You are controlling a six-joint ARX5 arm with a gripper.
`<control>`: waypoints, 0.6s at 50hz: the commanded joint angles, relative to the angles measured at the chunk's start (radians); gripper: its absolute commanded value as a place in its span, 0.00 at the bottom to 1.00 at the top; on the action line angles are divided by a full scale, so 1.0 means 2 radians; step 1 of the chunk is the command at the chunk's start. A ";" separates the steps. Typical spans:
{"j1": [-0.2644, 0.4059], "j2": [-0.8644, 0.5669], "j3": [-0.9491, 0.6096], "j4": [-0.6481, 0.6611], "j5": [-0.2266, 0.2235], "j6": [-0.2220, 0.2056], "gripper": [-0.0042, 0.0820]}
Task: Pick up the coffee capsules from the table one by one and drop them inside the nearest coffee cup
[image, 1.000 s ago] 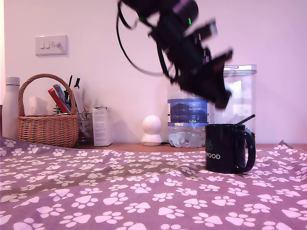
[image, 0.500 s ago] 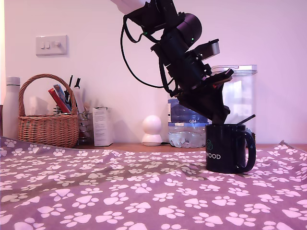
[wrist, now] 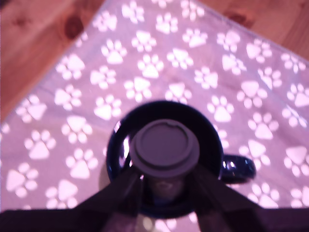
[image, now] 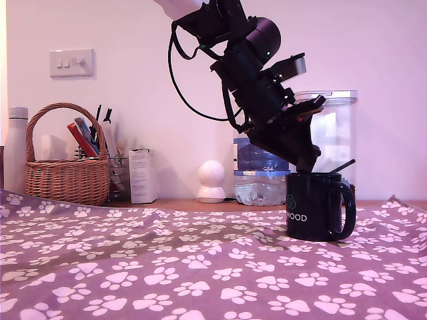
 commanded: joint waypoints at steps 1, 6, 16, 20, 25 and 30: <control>-0.003 0.009 0.004 0.002 -0.002 0.003 0.89; -0.003 0.009 0.004 0.003 -0.002 0.003 0.89; -0.003 0.009 0.004 0.006 -0.001 0.003 0.67; -0.003 0.006 0.004 0.017 0.001 0.003 0.44; -0.003 -0.006 0.004 0.035 0.002 0.003 0.17; -0.003 -0.026 0.004 0.050 0.002 0.003 0.09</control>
